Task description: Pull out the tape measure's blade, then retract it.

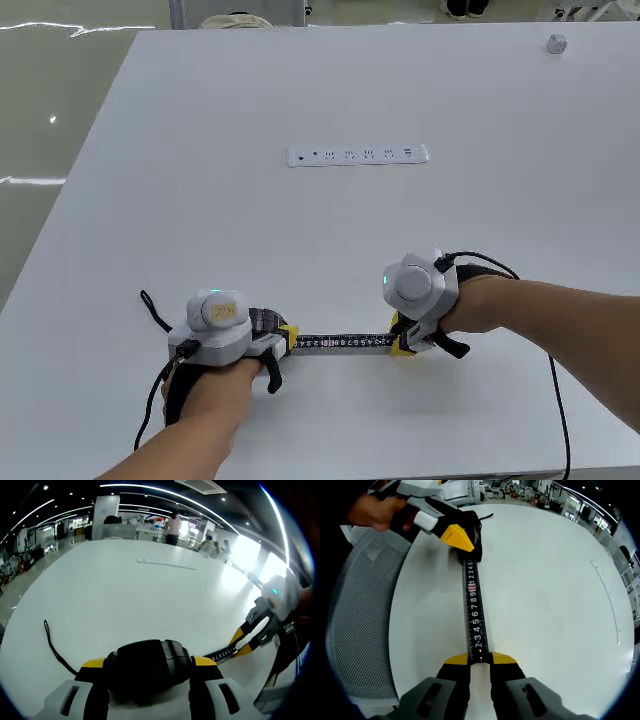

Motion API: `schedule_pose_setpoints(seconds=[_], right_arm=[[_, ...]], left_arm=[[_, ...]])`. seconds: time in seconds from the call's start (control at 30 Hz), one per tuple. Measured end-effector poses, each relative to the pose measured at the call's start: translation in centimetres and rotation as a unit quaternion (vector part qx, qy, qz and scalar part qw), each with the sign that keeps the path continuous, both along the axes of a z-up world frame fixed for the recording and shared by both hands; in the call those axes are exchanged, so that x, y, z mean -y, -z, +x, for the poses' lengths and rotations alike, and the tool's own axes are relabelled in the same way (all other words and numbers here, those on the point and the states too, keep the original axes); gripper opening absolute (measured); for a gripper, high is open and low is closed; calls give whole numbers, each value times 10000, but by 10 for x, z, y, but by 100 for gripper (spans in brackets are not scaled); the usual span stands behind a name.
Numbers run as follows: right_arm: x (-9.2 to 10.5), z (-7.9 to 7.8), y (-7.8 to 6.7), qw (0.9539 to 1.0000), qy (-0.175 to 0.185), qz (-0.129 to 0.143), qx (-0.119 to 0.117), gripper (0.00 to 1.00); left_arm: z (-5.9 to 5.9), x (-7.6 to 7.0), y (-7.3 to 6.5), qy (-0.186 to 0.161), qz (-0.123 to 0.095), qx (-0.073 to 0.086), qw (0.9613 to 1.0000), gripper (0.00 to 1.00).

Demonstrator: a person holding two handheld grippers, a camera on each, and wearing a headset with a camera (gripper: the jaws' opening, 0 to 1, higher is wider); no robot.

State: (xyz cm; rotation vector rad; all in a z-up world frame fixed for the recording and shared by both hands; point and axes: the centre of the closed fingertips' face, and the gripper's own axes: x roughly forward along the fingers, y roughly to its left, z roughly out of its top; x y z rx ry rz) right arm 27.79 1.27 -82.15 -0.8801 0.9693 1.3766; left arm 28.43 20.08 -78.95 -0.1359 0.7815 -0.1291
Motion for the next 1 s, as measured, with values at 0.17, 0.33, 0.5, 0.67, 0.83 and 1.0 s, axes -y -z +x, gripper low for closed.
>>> schedule_pose_setpoints(seconds=[0.17,0.33,0.5,0.67,0.83,1.0], right_arm=[[-2,-1,0,10000,-10,9,2,14],[-4,-1,0,10000,-15,34,5,14],[-6,-1,-1,10000,-17,44,3,14],[-7,-1,-1,10000,-19,65,2,14],[-10,-2,-2,10000,-31,82,5,14],[-12,-3,-3,9999,-39,94,2,14]], left_arm=[[0,0,0,-6,3,6,10000,61],[0,0,0,-10,-3,7,10000,61],[0,0,0,-14,-12,3,10000,61],[1,0,1,-13,-13,3,10000,61],[1,0,1,-13,-17,1,10000,61],[1,0,0,-17,-15,4,10000,61]])
